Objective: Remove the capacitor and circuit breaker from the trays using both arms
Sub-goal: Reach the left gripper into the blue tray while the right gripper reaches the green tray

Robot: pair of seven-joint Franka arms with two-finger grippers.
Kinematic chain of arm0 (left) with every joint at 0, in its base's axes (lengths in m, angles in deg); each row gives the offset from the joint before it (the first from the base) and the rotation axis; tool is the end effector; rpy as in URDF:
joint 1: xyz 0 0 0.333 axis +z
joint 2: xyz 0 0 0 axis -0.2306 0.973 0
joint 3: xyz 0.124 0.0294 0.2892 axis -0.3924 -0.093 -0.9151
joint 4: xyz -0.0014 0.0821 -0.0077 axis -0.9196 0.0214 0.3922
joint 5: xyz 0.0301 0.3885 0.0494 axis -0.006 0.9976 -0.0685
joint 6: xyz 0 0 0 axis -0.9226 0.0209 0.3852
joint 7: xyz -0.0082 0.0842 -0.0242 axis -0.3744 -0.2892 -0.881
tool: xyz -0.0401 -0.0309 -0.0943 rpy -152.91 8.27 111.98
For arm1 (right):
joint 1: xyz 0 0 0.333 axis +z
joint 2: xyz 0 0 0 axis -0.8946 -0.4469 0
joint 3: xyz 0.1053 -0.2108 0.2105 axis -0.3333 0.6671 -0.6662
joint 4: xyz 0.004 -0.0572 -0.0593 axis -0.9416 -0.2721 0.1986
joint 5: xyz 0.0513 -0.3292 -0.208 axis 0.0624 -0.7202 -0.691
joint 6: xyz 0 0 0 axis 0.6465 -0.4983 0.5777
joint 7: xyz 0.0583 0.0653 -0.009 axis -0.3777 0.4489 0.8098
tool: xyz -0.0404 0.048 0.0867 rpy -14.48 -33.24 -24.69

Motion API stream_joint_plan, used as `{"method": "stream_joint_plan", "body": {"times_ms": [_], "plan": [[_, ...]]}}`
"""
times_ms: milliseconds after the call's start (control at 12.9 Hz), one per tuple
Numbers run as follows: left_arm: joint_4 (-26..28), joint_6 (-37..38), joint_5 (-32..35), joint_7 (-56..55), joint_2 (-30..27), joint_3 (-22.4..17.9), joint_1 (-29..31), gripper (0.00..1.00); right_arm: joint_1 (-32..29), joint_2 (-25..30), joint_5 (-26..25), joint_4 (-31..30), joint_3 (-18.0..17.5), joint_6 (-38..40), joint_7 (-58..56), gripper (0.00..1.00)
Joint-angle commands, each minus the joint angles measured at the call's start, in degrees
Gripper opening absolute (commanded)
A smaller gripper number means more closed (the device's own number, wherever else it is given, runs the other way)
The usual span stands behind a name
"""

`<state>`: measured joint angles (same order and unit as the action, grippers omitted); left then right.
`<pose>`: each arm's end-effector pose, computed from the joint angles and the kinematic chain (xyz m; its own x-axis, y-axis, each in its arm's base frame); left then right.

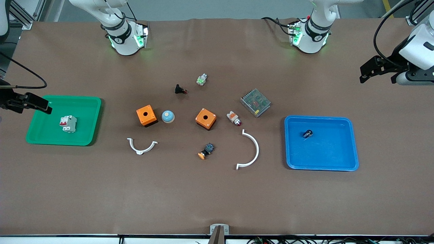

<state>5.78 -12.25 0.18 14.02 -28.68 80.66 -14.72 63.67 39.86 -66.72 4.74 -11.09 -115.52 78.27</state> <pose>0.5234 -0.0527 0.6349 0.9995 -0.0303 -0.0019 -0.0303 -0.9995 -0.0018 0.5989 -0.0357 0.5996 0.9983 -0.0570 -0.0122 -0.0573 -0.9979 -0.0289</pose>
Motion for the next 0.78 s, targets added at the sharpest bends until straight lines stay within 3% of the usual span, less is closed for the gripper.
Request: {"method": "stream_joint_plan", "body": {"times_ms": [0,388,543,698], "plan": [[-1.29,1.13,-0.18,1.39,0.50,0.18,0.33,1.00,-0.39,0.98,0.10,-0.41,-0.57,0.18,0.23,1.00],[-4.98,1.13,-0.53,0.25,9.71,-0.17,0.25,1.00,-0.30,1.07,-0.52,-0.49,-0.75,-0.26,0.50,1.00],[-4.37,-1.31,-0.53,-0.63,15.24,0.18,0.07,1.00,-0.56,0.72,-1.04,-0.49,-0.66,-1.05,0.33,1.00],[0.78,-8.49,-0.53,-0.63,17.55,0.27,0.07,1.00,-2.66,-2.96,-1.75,-0.75,-0.48,-3.41,-0.46,1.00]]}}
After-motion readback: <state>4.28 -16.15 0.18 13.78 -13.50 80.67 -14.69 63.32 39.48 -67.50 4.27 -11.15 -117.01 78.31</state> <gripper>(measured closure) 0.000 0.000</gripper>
